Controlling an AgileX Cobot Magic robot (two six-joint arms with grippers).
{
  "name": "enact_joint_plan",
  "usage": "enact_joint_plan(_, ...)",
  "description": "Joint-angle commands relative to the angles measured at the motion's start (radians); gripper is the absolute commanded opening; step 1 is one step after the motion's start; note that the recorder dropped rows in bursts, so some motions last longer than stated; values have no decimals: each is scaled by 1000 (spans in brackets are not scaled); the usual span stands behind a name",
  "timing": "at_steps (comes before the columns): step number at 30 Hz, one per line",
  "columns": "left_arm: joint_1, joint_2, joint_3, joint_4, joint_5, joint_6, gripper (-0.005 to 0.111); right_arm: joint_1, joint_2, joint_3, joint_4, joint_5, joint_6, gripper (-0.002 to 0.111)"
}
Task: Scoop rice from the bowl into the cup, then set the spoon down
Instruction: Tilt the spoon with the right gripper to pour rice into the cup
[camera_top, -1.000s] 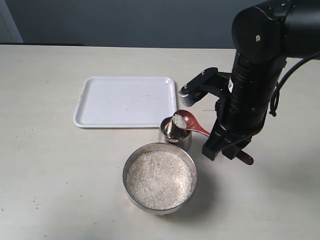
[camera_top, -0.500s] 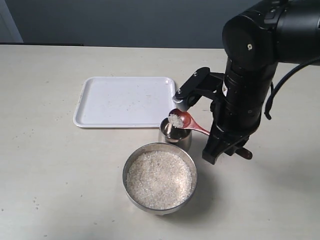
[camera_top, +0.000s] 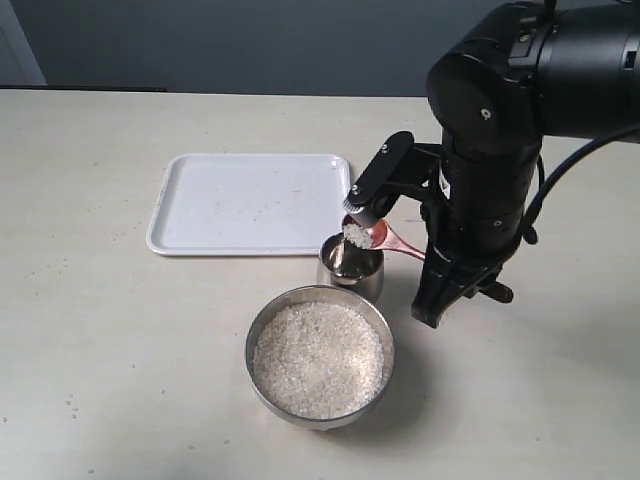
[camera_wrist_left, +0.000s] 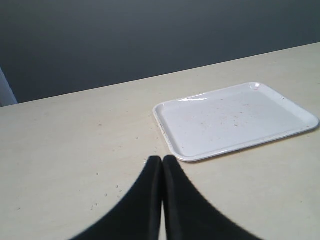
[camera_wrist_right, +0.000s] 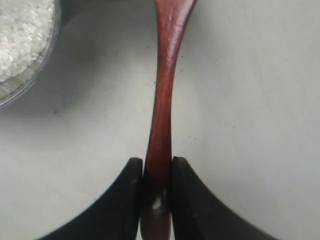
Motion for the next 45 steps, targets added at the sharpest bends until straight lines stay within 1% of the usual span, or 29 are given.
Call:
enact_joint_plan(1,-2,-4,-2,1,-15,-2,1,0,-1,4,-18,-2,3,-1)
enact_joint_plan(45,-2,-4,-2,1,-15,-2,1,0,-1,4,-87,-23,1,-1)
